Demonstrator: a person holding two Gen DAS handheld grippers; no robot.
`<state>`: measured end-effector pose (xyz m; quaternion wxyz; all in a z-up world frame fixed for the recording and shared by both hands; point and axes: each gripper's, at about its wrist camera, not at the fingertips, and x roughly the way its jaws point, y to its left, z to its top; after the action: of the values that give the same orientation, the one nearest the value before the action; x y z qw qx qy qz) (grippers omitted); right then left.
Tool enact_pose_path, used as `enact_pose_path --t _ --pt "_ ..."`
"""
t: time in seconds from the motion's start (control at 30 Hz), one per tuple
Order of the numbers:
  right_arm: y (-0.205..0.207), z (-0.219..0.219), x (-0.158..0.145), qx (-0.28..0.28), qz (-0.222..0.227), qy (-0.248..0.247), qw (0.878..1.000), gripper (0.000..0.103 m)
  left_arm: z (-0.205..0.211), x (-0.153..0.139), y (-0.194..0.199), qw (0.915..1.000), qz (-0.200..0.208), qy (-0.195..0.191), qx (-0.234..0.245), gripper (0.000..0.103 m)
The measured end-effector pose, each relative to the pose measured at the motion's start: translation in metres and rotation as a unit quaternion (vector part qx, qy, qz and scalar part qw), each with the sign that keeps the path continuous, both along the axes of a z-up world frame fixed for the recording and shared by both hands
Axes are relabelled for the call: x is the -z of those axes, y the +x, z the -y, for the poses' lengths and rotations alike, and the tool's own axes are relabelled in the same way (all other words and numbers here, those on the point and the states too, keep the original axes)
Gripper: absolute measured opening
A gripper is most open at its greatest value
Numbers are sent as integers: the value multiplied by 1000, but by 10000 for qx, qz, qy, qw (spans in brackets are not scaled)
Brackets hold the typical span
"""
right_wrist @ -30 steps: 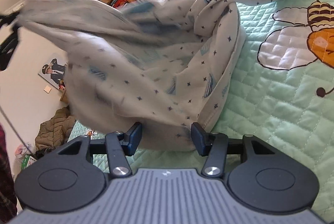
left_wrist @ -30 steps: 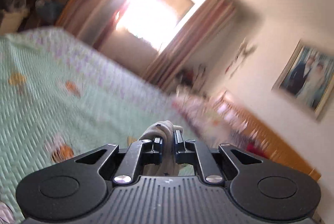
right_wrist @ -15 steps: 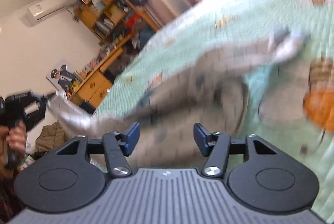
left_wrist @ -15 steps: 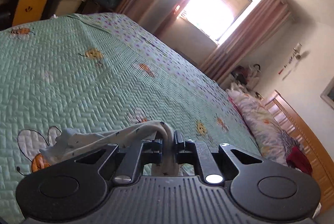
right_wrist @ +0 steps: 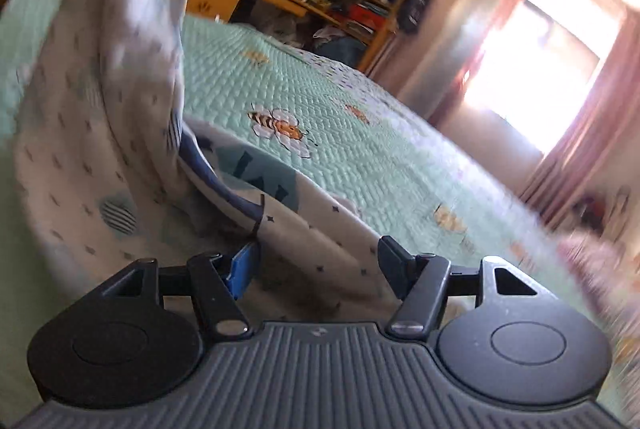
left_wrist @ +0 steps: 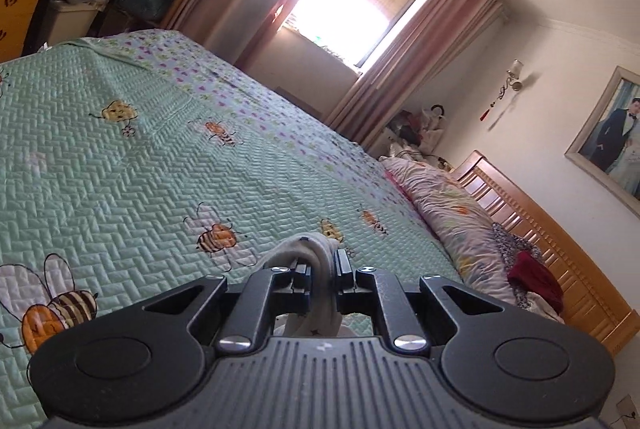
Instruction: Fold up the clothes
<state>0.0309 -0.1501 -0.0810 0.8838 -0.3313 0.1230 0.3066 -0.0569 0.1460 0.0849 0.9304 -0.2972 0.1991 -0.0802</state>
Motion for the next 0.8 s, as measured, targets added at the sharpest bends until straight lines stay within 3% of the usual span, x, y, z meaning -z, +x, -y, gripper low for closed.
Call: enact_pose_path --t 0.03,0.07,0.1,0.13,0.2,0.23,0.3,0.37,0.4,0.47,0.5,0.6,0.8 --pt "5 -4 2 -38 54 -89 9999 62 1 -2 -1 10000 31 -3 13 11" --pt "11 -6 2 -10 60 -68 10000 47 2 -3 -2 10000 62 -6 25 11" --pt "21 -5 -4 130 -143 150 9997 12 2 -2 -2 9999 102 -8 39 11" --pt "32 -3 -10 273 -341 378 9983 5 1 -4 -4 9998 163 -30 67 11" --pt "50 12 -37 766 -560 1318 9867 5 -6 -9 -13 9988 451 -196 57 11" --pt "60 26 -53 1020 -724 1950 9728 5 -10 -12 -17 9978 603 -285 49 11" --pt "83 60 -79 1282 -1401 3256 9263 5 -18 -17 -27 9948 906 -462 32 11" --pt "105 85 -88 1499 -1777 4044 8845 8 -23 -22 -31 9941 979 -460 -86 11" --pt "122 89 -85 1624 -1937 4072 8777 17 -26 -21 -30 9947 909 -446 -187 11" --pt "160 75 -66 1951 -2241 3262 8974 39 -28 -13 -26 9965 642 -365 -388 11" --pt "171 69 -54 2085 -2363 2828 9059 42 -29 -8 -24 9970 505 -321 -488 11" --pt "171 67 -31 2037 -2972 2413 9011 41 -37 17 -18 9967 57 -226 -778 11" --pt "118 86 -44 1655 -2672 3087 8978 47 -64 55 -4 9910 -682 -201 -1132 12"
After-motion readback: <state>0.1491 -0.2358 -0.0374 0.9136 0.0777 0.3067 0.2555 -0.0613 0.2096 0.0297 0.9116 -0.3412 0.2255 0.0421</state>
